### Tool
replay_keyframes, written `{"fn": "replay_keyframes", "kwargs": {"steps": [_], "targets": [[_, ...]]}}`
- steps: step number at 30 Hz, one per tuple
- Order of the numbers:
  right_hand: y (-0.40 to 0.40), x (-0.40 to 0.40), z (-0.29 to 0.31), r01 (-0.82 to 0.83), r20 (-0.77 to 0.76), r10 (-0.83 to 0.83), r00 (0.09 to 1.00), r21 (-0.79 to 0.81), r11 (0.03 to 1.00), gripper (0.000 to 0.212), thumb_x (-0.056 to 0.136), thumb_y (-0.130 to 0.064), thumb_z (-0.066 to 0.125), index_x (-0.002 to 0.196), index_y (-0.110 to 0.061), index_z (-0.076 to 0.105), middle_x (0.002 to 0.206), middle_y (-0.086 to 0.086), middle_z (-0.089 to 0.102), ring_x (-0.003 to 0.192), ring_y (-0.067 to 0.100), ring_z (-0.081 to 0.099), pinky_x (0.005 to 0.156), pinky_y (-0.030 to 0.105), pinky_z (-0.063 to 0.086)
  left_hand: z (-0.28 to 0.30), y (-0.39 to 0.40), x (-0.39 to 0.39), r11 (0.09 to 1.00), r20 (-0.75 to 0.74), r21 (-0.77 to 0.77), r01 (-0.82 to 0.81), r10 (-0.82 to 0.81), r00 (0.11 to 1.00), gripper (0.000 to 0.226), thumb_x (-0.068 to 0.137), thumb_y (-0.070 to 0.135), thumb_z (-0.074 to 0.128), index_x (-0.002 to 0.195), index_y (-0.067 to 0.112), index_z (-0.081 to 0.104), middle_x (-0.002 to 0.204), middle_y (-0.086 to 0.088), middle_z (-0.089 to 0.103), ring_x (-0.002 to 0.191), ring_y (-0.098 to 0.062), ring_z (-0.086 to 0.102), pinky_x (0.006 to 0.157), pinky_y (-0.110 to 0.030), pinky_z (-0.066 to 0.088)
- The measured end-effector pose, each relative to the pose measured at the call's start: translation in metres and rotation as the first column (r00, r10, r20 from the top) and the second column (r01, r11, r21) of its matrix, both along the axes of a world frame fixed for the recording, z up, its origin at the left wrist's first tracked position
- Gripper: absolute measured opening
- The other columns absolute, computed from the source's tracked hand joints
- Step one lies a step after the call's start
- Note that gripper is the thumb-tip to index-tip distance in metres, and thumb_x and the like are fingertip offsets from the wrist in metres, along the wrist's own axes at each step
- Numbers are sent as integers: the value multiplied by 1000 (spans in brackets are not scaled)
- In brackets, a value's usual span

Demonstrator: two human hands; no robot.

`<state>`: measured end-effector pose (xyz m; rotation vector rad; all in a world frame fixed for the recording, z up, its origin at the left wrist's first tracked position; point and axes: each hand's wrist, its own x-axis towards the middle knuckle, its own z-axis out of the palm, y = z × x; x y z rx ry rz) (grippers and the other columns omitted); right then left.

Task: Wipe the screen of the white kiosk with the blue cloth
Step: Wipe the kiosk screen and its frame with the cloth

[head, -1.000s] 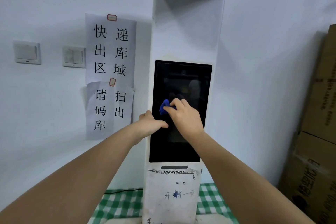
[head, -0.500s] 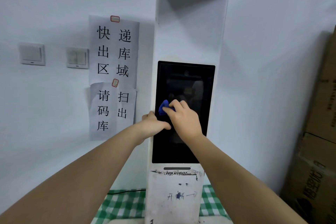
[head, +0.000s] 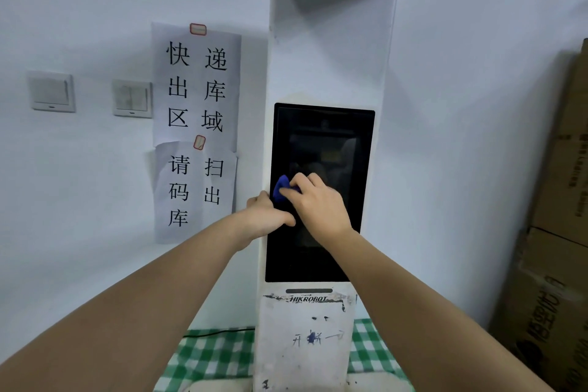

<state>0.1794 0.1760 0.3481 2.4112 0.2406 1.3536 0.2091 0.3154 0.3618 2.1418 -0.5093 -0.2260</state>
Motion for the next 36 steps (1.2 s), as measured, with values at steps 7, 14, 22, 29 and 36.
{"fn": "replay_keyframes", "kwargs": {"steps": [7,14,22,29,36], "targets": [[11,11,25,0,266,-119,957,408,913,42,66,-4,81,105,-17,70,95,3,61,77,21,56,40,20,31,-2,3,0,1000,-7,-18,11,-11,1000,67,78,23,66,136,15,34,136,-6,37,121,-29,47,98,-37,44],[16,9,1,-18,3,18,1000,-20,1000,49,50,-8,85,96,-15,71,88,4,60,73,22,56,40,23,33,-4,6,-1,998,-2,-47,49,-49,999,64,77,15,64,135,15,37,116,-6,47,93,-18,47,85,-32,45],[21,15,29,26,241,-94,966,271,962,42,63,-4,81,101,-16,70,92,5,60,75,23,55,42,20,28,2,13,-1,1000,-34,21,11,-11,999,58,84,22,61,135,12,36,131,-9,48,122,-29,49,94,-33,44],[16,9,3,-6,0,6,1000,-106,994,43,53,-8,85,93,-18,71,87,1,60,74,20,55,44,23,29,-1,23,-2,996,-66,85,-21,27,997,66,88,25,57,144,12,25,121,-6,41,104,-23,48,93,-30,44],[28,19,40,11,254,-88,963,287,958,44,62,-4,83,102,-17,71,92,4,60,75,21,55,44,19,26,6,28,-6,997,-73,78,-19,25,997,76,89,28,58,150,12,16,149,-11,31,122,-28,45,106,-35,41]]}}
